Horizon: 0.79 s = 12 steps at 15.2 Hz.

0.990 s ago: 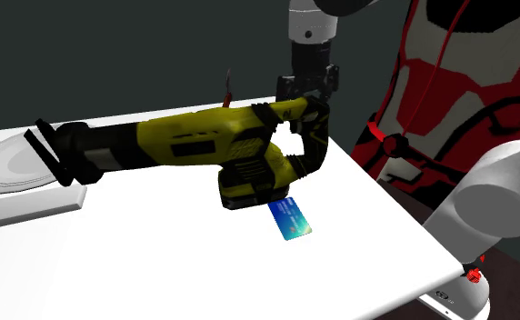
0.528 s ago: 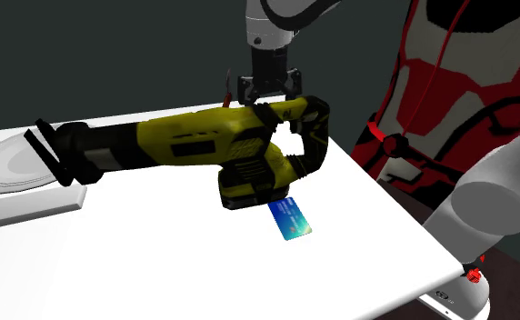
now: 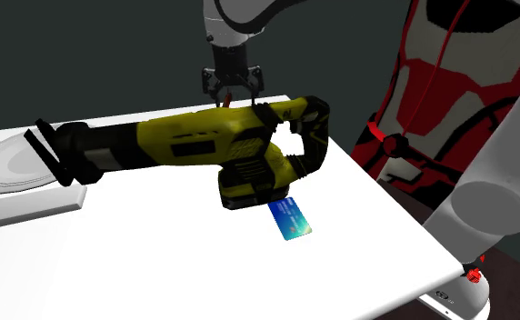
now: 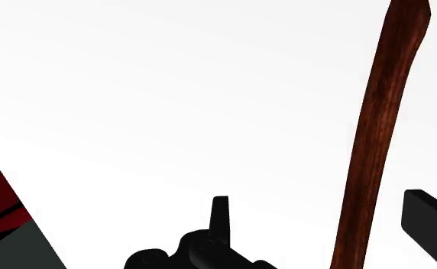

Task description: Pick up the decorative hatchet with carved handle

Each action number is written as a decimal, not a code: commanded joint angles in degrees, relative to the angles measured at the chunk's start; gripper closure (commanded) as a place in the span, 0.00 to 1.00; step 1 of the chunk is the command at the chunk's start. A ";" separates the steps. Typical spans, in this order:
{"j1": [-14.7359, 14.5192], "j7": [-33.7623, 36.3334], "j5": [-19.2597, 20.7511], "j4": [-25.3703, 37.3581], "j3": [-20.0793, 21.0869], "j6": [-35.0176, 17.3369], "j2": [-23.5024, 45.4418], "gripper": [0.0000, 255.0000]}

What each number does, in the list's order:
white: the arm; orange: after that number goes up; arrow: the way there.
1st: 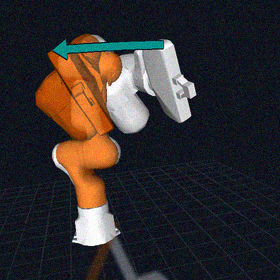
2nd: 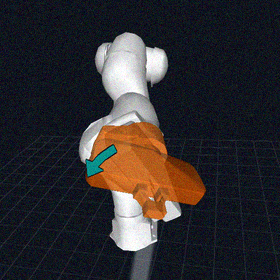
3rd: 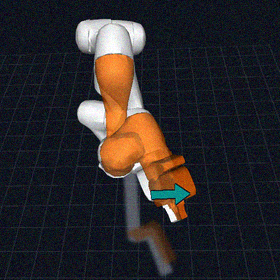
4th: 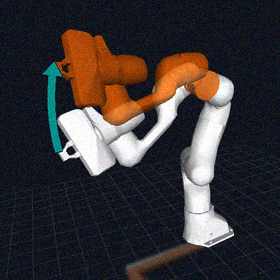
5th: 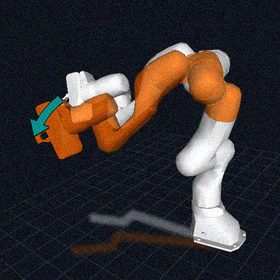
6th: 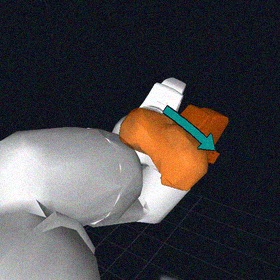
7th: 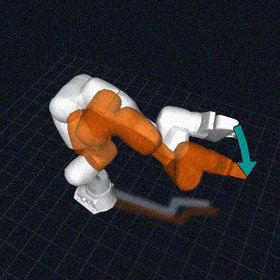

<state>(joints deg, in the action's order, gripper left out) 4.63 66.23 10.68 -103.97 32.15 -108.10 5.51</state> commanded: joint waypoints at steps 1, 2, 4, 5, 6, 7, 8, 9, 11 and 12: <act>-1.18 5.18 3.82 5.64 -0.08 0.94 5.16 0.00; -2.01 7.38 5.52 8.50 -0.38 1.58 7.58 0.00; -3.14 9.65 7.30 11.83 -0.96 2.41 10.25 0.00; -3.15 9.80 7.39 11.18 -1.04 1.69 10.34 0.00; -3.13 9.97 7.50 10.54 -1.10 0.98 10.44 0.00; -3.10 10.14 7.62 9.93 -1.15 0.28 10.55 0.00; -3.09 10.31 7.75 9.32 -1.20 -0.41 10.69 0.00; -3.07 10.49 7.89 8.74 -1.25 -1.10 10.83 0.00; -3.06 10.97 8.29 7.31 -1.39 -2.85 11.26 0.00; -3.05 10.97 8.30 7.31 -1.39 -2.85 11.26 0.00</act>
<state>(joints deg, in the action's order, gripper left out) 1.52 77.06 18.94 -96.01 30.78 -110.35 16.84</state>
